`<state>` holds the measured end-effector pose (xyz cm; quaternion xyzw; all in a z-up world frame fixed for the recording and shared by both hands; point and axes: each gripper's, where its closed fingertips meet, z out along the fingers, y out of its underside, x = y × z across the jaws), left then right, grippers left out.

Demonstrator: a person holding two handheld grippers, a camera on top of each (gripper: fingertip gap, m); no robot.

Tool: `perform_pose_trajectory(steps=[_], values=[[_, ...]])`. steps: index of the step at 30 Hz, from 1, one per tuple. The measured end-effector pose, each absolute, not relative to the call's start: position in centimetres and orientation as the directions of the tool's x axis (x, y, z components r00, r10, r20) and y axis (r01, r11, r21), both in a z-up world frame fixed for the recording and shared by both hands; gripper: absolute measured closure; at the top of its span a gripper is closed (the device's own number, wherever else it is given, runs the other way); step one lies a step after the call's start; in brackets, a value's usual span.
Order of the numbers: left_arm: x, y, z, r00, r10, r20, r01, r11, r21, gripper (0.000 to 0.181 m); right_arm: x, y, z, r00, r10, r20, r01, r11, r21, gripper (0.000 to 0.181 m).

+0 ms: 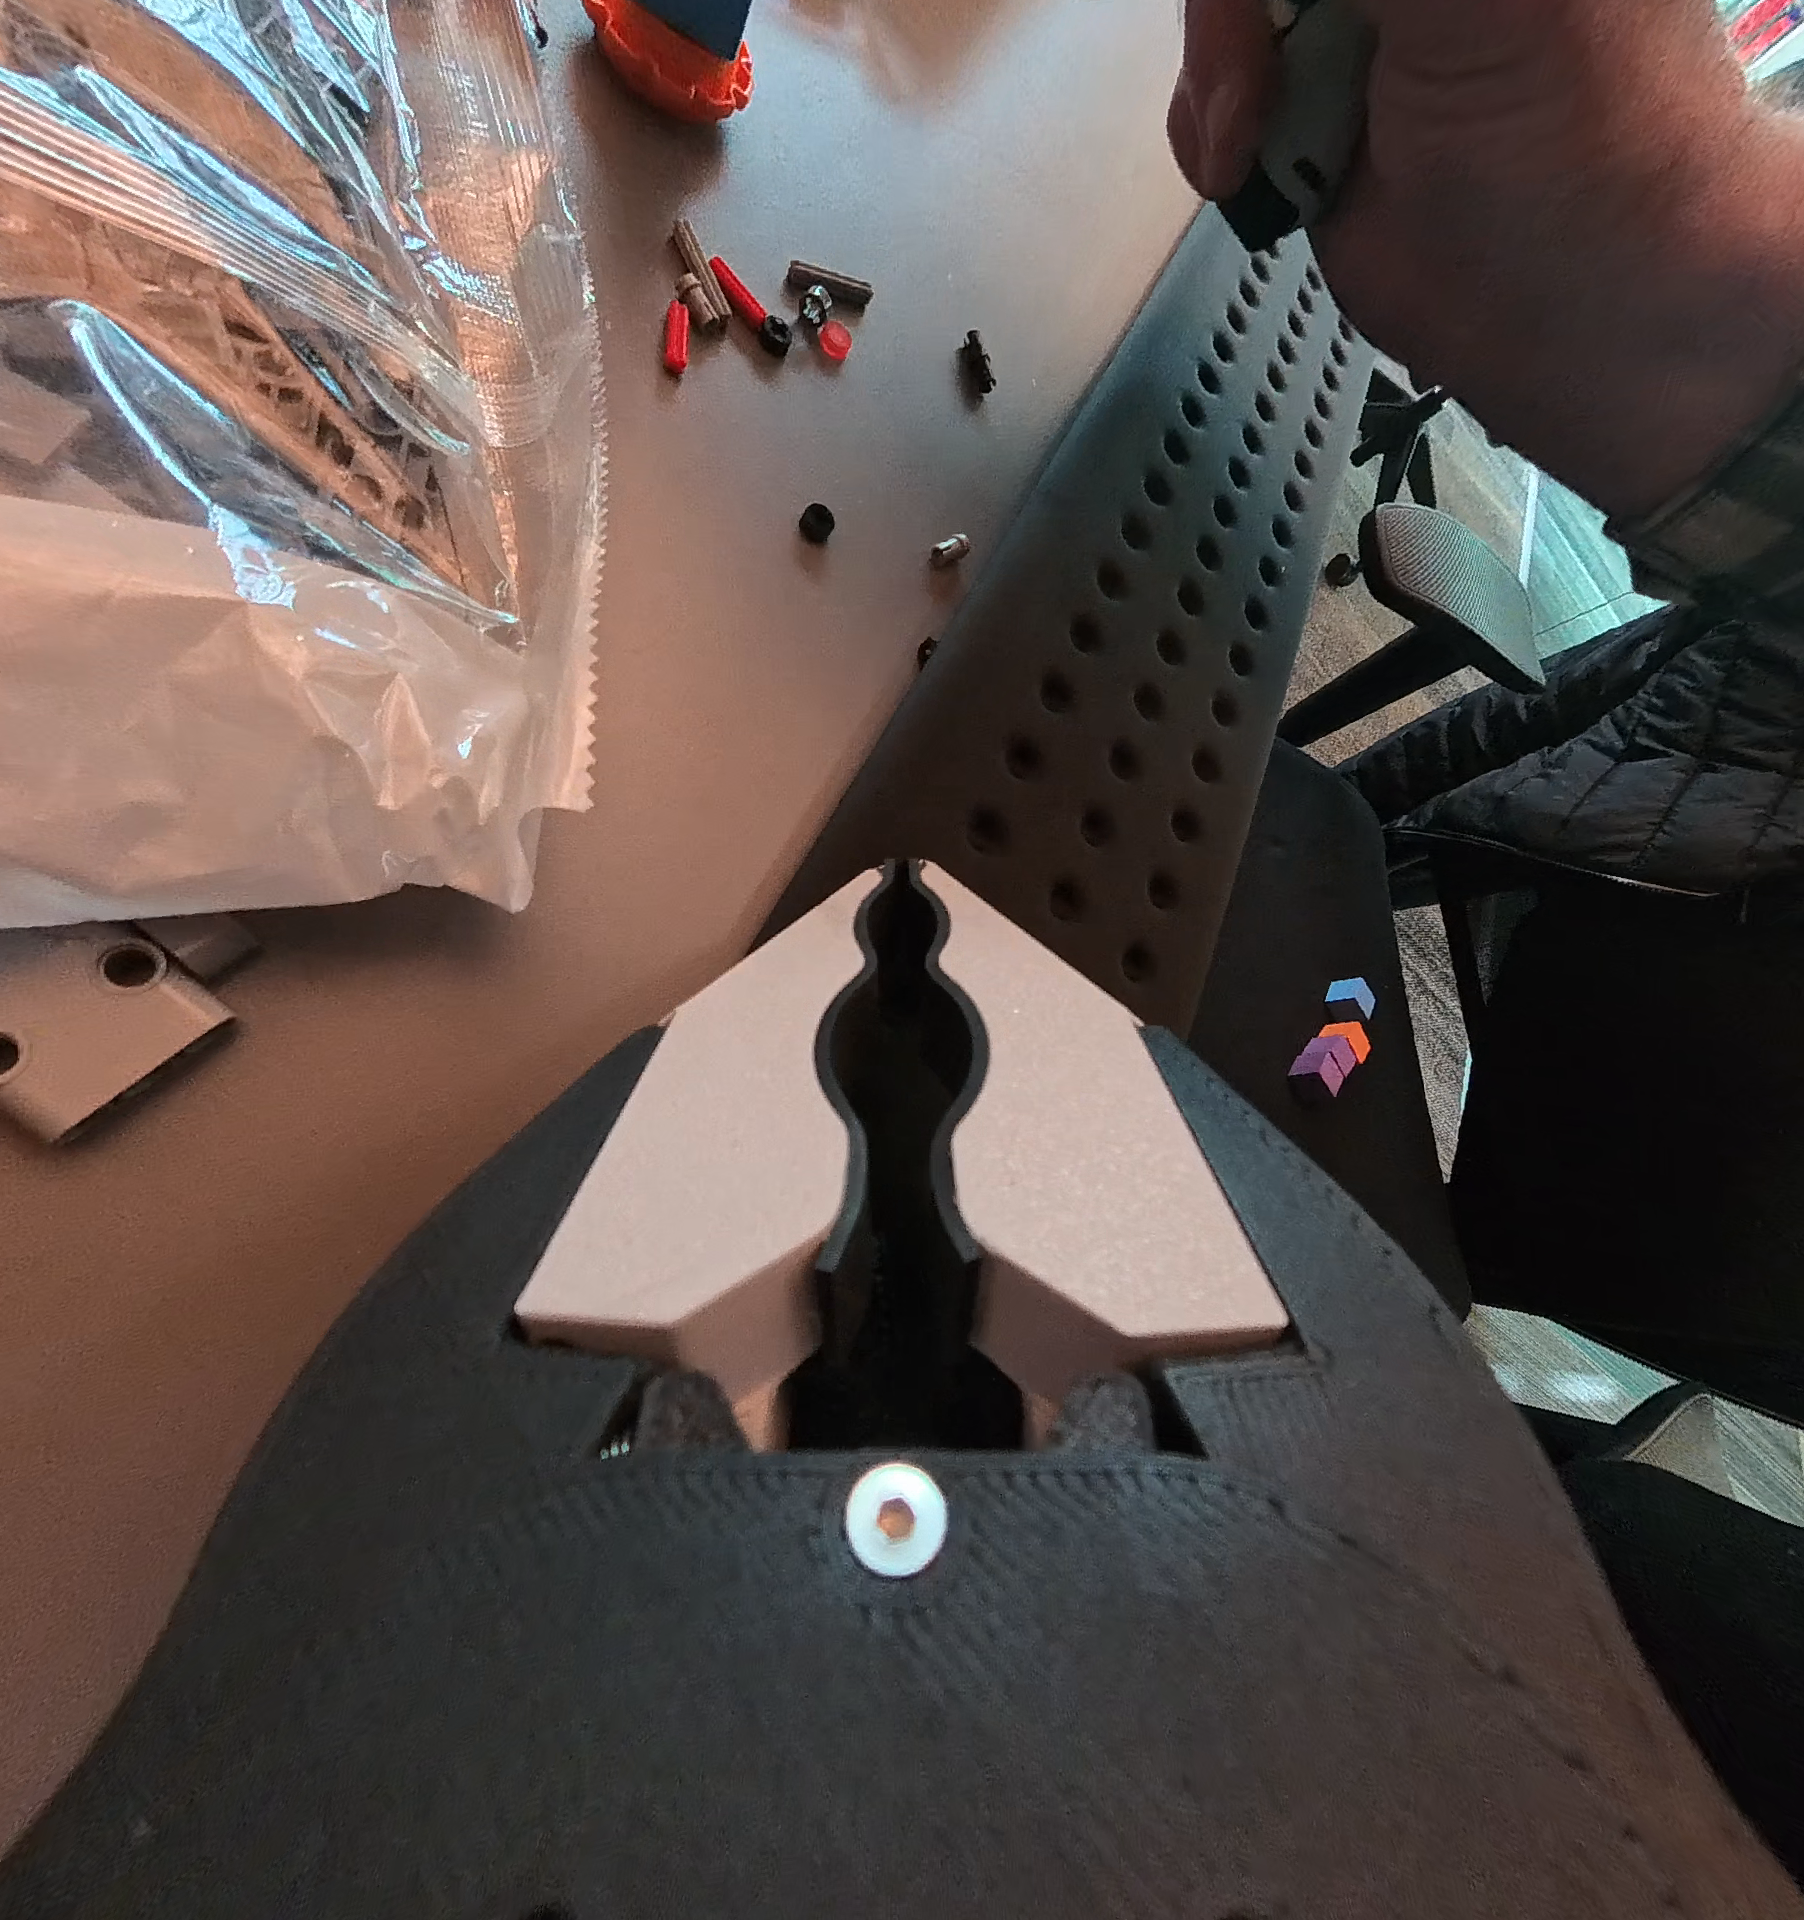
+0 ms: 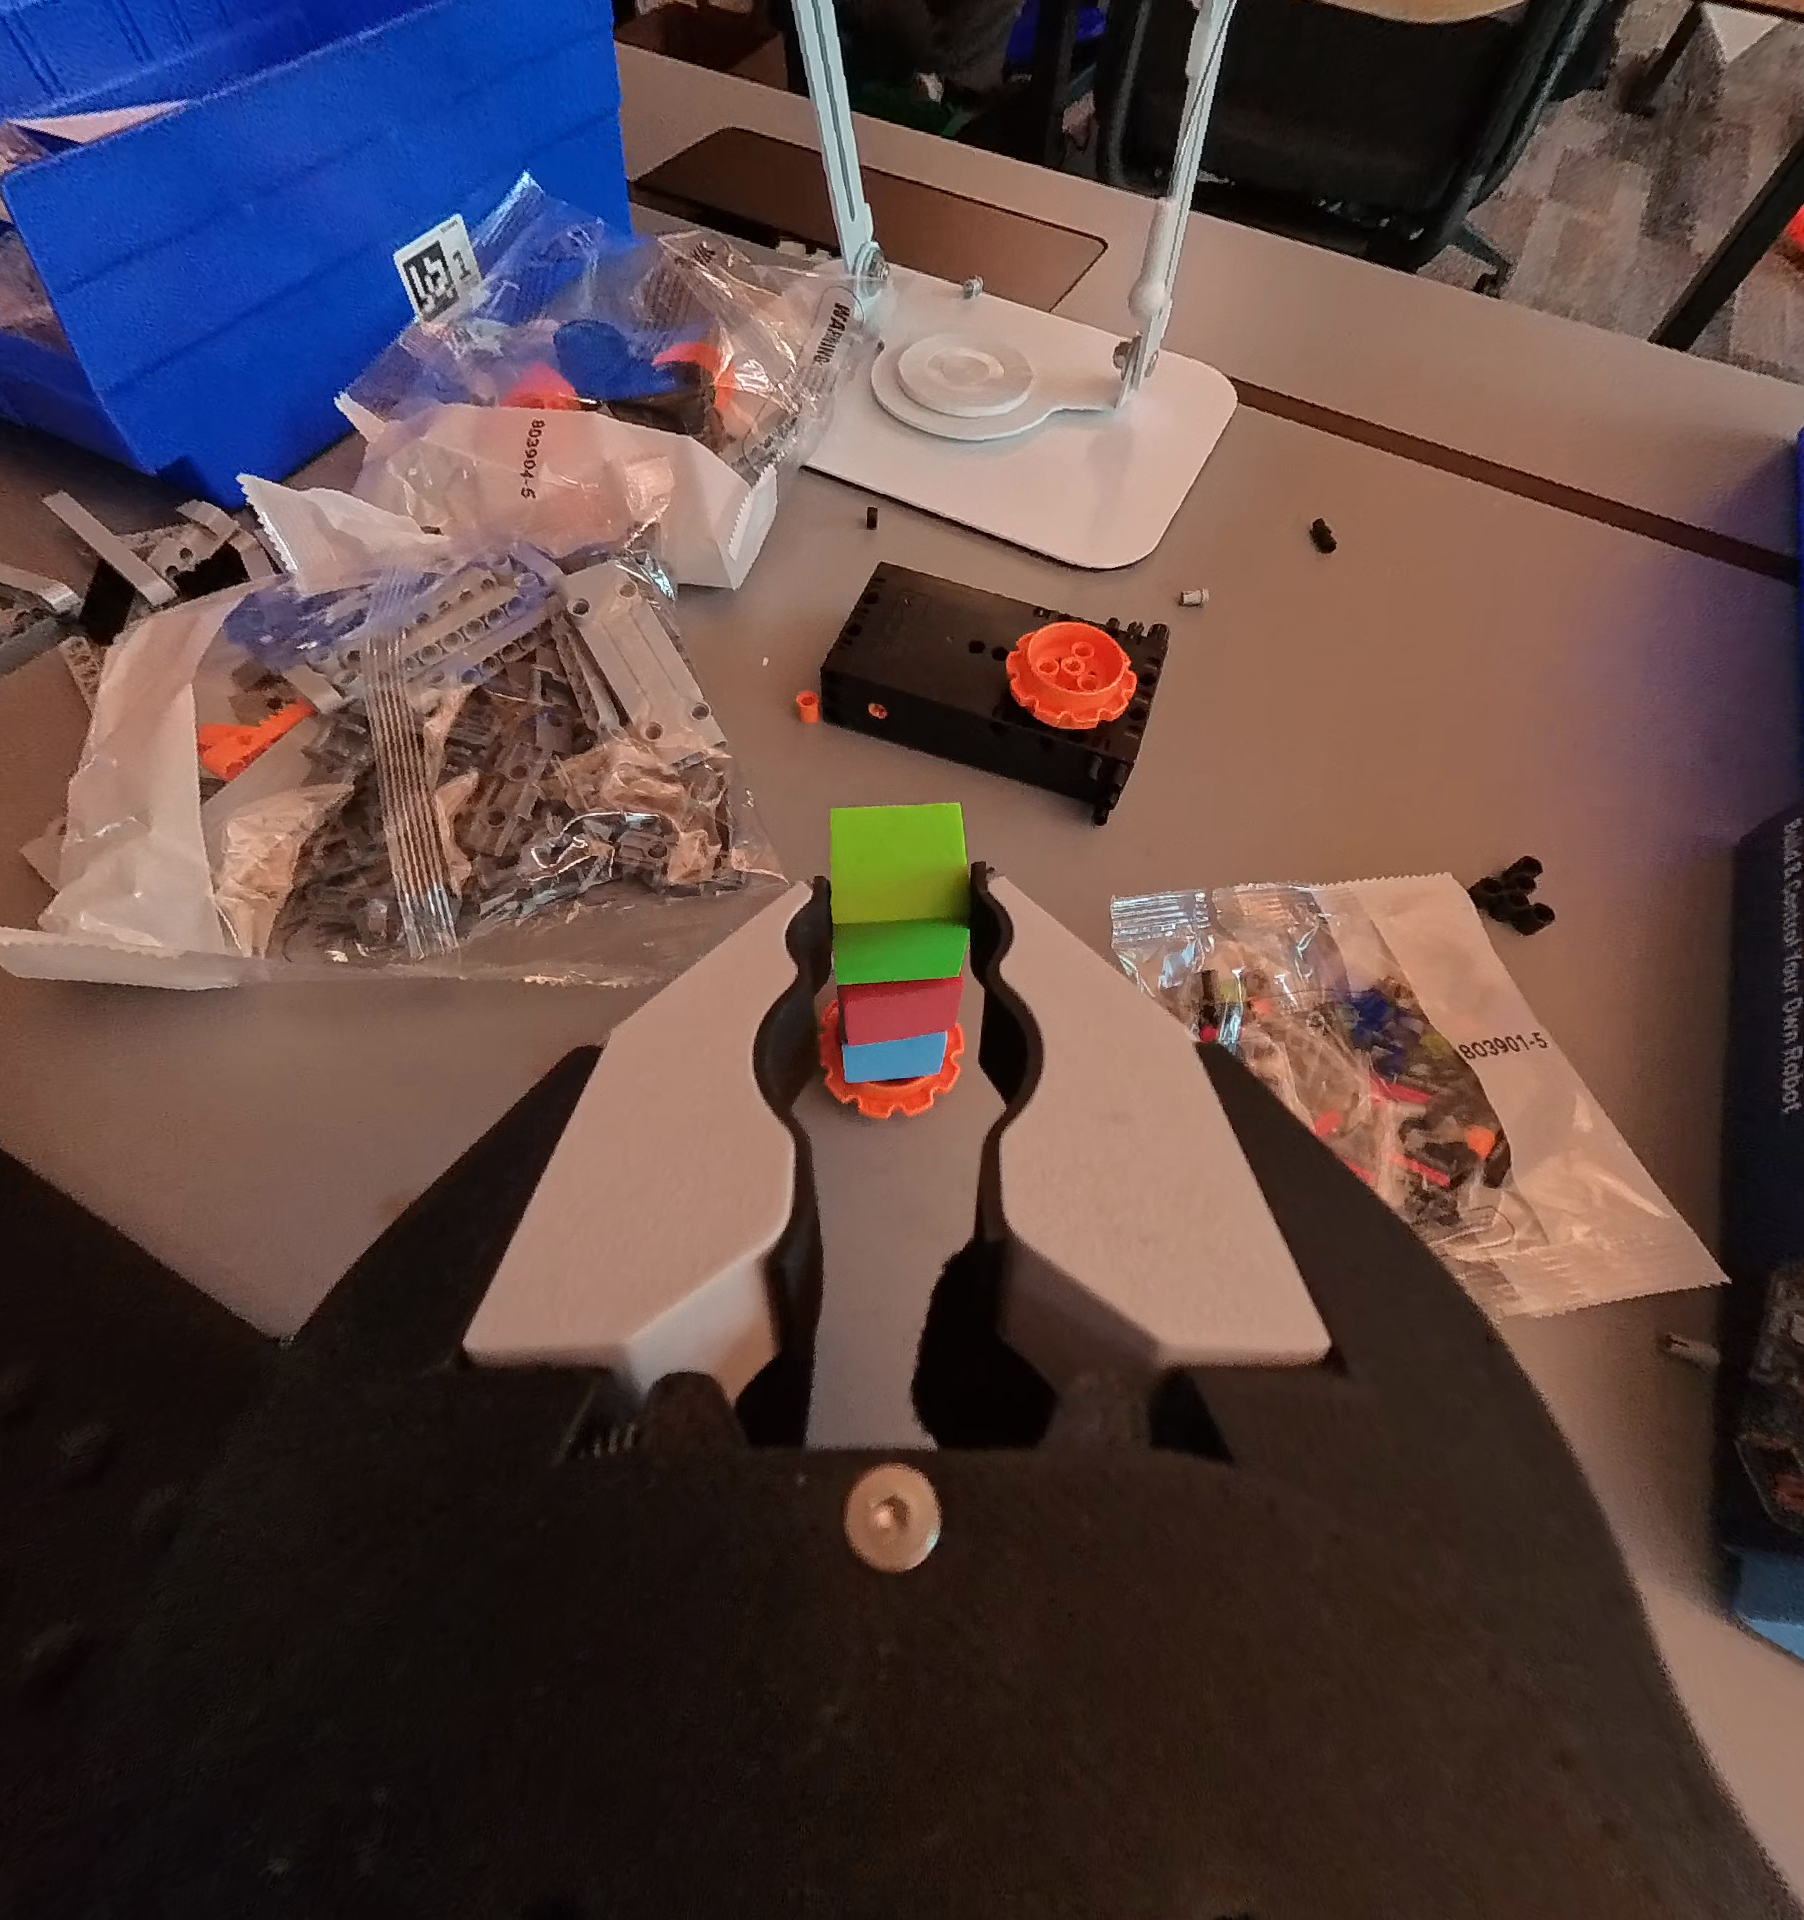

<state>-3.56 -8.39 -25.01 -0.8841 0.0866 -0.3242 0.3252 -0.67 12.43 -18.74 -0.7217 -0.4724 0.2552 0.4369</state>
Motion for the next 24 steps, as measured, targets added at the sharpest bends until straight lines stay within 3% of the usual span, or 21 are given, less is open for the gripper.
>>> perform_pose_trajectory(steps=[9, 12, 15, 21, 24], values=[[-3.6, -8.4, -25.0, 0.775, -0.364, 0.516, 0.057, -0.773, -0.632, 0.181, -0.4, 12.4, -19.3, 0.404, 0.914, 0.033, 0.481, -0.182, -0.858, 0.155], [-3.6, -8.4, -25.0, 0.776, -0.365, 0.514, 0.056, -0.773, -0.632, 0.181, -0.3, 12.5, -19.3, 0.419, 0.908, 0.02, 0.477, -0.202, -0.855, 0.139], [-3.6, -8.4, -25.1, 0.776, -0.364, 0.514, 0.056, -0.773, -0.632, 0.181, 0.8, 12.0, -18.5, 0.435, 0.9, 0.009, 0.464, -0.216, -0.859, 0.138], [-3.6, -8.4, -25.1, 0.775, -0.365, 0.516, 0.056, -0.774, -0.631, 0.181, 9.8, 8.8, -16.7, 0.576, 0.817, -0.041, 0.413, -0.334, -0.847, 0.137], [-3.6, -8.4, -25.1, 0.781, -0.367, 0.506, 0.051, -0.77, -0.636, 0.181, 17.6, 5.2, -19.4, 0.684, 0.728, -0.053, 0.442, -0.471, -0.763, 0.133]])
